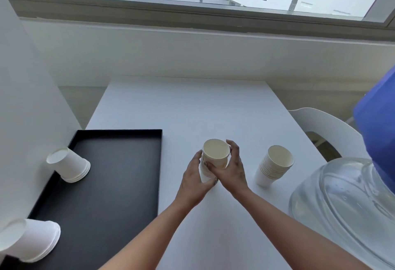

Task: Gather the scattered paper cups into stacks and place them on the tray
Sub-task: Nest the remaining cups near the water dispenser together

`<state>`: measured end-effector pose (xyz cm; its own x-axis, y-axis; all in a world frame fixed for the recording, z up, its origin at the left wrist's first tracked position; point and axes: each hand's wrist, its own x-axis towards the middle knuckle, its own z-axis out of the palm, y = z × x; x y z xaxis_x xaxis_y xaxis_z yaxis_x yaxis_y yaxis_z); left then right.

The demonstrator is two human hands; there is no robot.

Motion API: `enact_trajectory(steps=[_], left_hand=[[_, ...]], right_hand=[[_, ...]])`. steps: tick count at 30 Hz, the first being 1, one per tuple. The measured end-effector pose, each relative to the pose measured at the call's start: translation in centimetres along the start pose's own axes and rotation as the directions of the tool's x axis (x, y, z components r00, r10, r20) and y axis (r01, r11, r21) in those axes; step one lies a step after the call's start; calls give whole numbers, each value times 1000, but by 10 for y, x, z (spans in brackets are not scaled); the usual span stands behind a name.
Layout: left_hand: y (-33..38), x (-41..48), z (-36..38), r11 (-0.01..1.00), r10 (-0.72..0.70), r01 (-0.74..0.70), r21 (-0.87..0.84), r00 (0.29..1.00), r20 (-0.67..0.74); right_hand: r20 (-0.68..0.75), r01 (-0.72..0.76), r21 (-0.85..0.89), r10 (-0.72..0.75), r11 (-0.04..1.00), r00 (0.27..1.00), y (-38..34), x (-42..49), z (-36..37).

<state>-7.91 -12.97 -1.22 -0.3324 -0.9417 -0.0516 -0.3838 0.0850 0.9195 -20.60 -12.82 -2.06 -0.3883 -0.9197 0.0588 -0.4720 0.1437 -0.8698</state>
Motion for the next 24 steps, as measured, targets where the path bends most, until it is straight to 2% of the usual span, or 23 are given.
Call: enact_trajectory(steps=[7,13,24], left_hand=[[-4,3,4,1000,-6,6,-8,1000,-3],[-8,6,7,1000,-12,12,13,1000,13],[-12,5,4,993,-64,71,-94,995,72]], right_hand=[[95,-1,61,-4,998,996,3,0,-1],[138,-18,44,12,999,990,5,3,0],[218,-86,76,68,993,974,18,5,2]])
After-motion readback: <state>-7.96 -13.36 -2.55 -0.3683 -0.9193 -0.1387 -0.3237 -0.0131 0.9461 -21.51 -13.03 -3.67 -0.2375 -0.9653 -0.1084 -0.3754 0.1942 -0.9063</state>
